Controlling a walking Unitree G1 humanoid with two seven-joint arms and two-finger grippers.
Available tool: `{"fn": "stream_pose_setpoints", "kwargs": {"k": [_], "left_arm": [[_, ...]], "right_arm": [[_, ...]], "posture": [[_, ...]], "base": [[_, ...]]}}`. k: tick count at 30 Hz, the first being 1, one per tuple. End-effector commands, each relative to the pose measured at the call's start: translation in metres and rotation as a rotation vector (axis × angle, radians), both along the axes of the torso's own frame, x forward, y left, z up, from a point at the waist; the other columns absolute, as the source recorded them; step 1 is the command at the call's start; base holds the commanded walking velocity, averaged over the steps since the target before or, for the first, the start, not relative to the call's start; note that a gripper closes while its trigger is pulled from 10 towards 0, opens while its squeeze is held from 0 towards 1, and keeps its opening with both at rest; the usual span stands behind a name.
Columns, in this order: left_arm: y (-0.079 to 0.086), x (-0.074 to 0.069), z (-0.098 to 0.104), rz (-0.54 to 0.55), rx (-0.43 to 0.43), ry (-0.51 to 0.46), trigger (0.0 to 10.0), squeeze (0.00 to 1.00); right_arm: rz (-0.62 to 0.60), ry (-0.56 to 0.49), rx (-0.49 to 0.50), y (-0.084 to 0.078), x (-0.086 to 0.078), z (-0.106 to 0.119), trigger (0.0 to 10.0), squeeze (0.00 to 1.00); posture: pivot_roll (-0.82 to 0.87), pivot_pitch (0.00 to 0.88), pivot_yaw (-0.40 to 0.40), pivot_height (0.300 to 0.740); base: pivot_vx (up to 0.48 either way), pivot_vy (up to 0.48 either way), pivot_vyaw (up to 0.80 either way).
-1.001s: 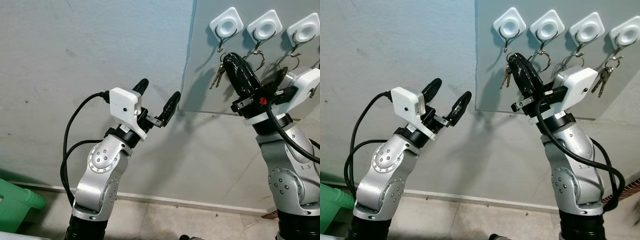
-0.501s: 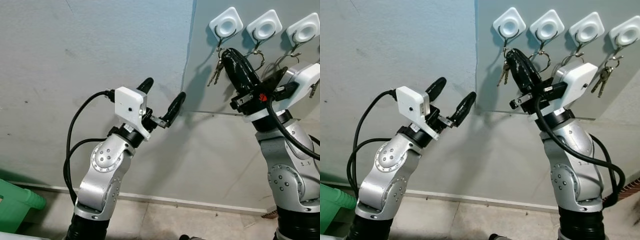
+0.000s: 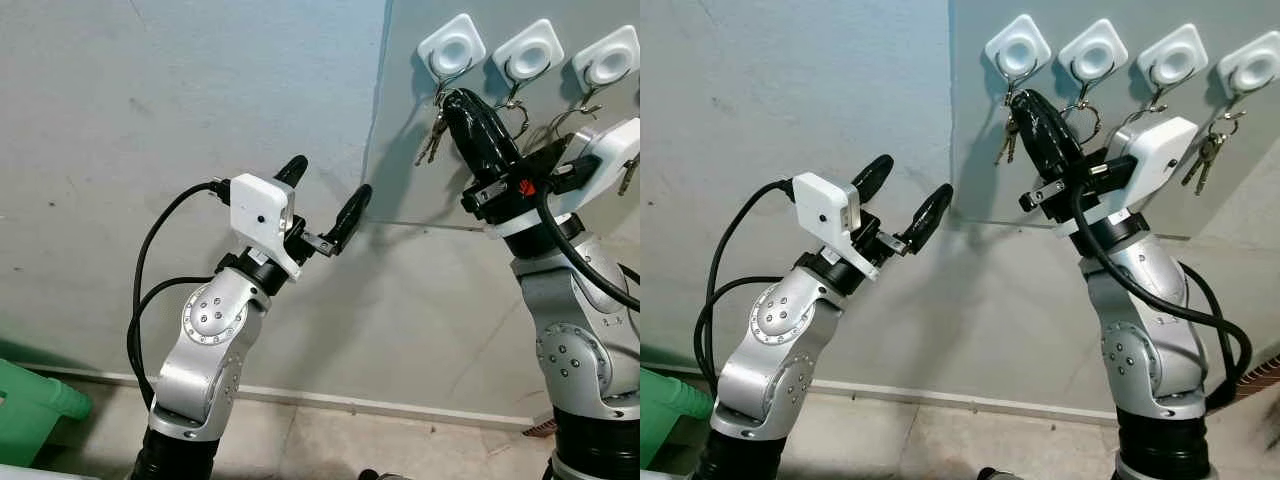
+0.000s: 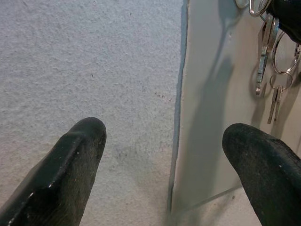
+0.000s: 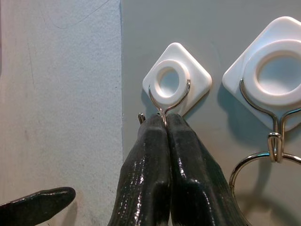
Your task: Hang keys on a hook
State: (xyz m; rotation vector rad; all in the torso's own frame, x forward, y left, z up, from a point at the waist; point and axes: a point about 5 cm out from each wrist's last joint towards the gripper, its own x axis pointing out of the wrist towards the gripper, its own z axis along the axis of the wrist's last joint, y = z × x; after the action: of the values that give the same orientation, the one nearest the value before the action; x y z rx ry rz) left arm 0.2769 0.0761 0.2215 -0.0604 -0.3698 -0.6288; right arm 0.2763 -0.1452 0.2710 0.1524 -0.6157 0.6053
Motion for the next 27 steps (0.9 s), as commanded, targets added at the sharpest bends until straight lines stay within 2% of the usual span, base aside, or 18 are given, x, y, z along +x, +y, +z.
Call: {"fn": "stream_pose_setpoints", "kwargs": {"k": [1,20,25,27], "left_arm": [[-0.0007,-0.0006,0.0017,-0.005,0.005,-0.009,10.0,0.00],[0.0006,-0.0007,0.0019,-0.001,0.001,-0.009,10.0,0.00],[0.0007,-0.0009,0.0016,0.000,-0.002,-0.007,10.0,0.00],[0.0006,-0.0007,0.0016,0.000,-0.002,-0.006,10.0,0.00]], "right_arm": [[0.025,-0.028,-0.020,0.0039,-0.0047,0.0035,10.0,0.00],[-0.004,-0.080,-0.042,0.0033,-0.0062,0.0088,10.0,0.00],[-0.003,-0.115,-0.110,0.0075,-0.0091,0.0077,10.0,0.00],[-0.014,-0.147,-0.179,0.0108,-0.0104,0.0067,10.0,0.00]], "posture": [[-0.03,0.118,-0.012,0.740],[-0.04,0.121,-0.012,0.740],[-0.04,0.122,-0.012,0.740],[-0.04,0.123,-0.012,0.740]], "base": [[0.000,0.000,0.00],[0.000,0.000,0.00],[0.000,0.000,0.00],[0.000,0.000,0.00]]}}
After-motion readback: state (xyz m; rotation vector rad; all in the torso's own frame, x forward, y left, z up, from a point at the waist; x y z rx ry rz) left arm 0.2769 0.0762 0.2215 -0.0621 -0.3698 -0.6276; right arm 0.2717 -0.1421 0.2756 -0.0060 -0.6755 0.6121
